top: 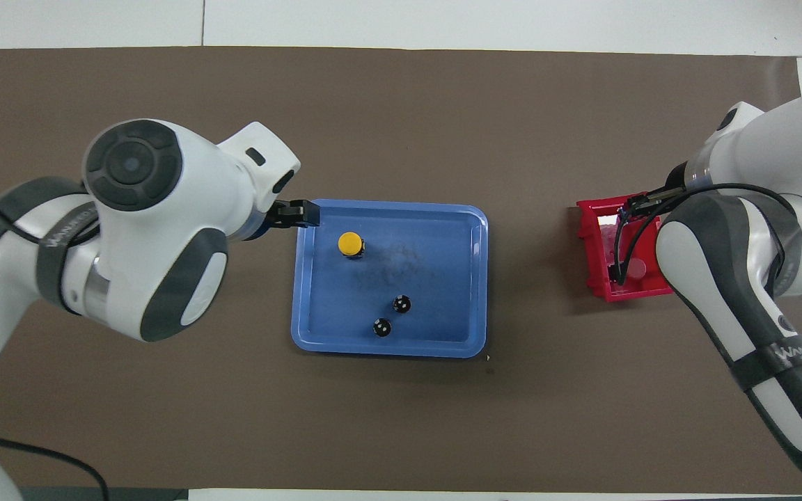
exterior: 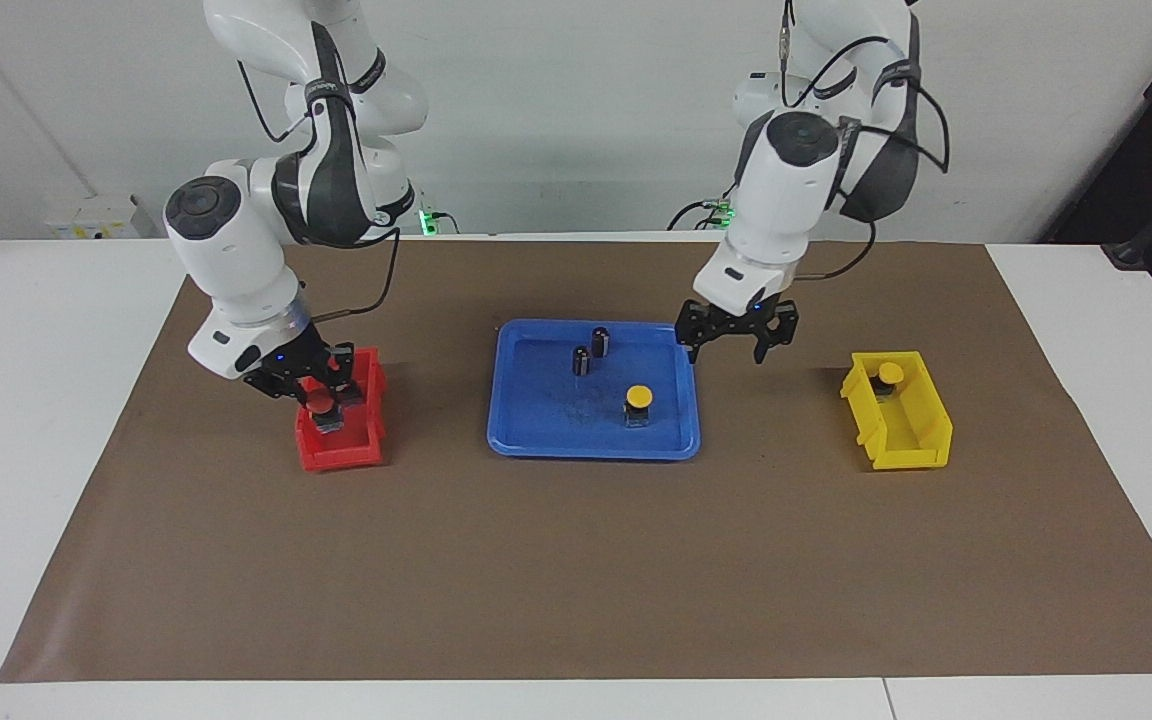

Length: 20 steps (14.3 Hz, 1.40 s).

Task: Sort red and yellow buttons by color
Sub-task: 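Grasp the last yellow button with the left gripper and carry it to the yellow bin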

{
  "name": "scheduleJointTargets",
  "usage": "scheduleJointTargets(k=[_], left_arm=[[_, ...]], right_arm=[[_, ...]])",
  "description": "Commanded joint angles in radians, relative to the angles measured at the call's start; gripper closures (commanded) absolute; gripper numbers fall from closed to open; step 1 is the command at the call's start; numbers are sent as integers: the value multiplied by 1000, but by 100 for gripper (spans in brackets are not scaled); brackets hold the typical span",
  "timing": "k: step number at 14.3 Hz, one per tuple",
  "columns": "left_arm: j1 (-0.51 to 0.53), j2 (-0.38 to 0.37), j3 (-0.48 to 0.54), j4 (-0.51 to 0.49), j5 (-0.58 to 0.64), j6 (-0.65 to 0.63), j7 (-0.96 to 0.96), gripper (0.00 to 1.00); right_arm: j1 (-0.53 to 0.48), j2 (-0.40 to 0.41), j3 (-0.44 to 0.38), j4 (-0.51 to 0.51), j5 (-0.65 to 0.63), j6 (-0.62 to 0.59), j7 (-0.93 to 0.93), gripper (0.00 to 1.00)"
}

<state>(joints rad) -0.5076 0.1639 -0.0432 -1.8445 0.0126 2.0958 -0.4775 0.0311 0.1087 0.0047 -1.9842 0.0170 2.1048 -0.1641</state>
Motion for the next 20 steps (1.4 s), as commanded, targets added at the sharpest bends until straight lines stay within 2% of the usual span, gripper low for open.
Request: scheduleJointTargets(k=[1, 5, 10, 13, 14, 15, 16, 18, 20], left_arm=[[-47, 74, 19, 24, 17, 65, -58, 0], [-89, 118, 17, 30, 20, 75, -118, 0], [-129, 164, 17, 25, 18, 113, -188, 5], [-135, 170, 17, 21, 18, 119, -188, 9], [-137, 169, 17, 19, 17, 115, -191, 23], [-137, 169, 17, 21, 17, 110, -213, 80], [-135, 170, 17, 19, 18, 116, -213, 98], [-132, 170, 19, 22, 18, 110, -213, 99], [-129, 170, 23, 31, 18, 101, -214, 99]], right_arm=[[-10, -53, 15, -96, 31, 60, -11, 80], [-11, -64, 15, -191, 32, 178, -11, 80], [-7, -18, 14, -194, 32, 228, -14, 79], [-13, -4, 14, -193, 32, 229, -23, 75], [-13, -4, 14, -193, 32, 228, -23, 73], [-13, -4, 14, -193, 32, 228, -23, 68], [-11, -4, 14, -193, 32, 225, -23, 58], [-13, -3, 14, -188, 31, 224, -41, 47], [-14, -3, 12, -180, 31, 216, -80, 44]])
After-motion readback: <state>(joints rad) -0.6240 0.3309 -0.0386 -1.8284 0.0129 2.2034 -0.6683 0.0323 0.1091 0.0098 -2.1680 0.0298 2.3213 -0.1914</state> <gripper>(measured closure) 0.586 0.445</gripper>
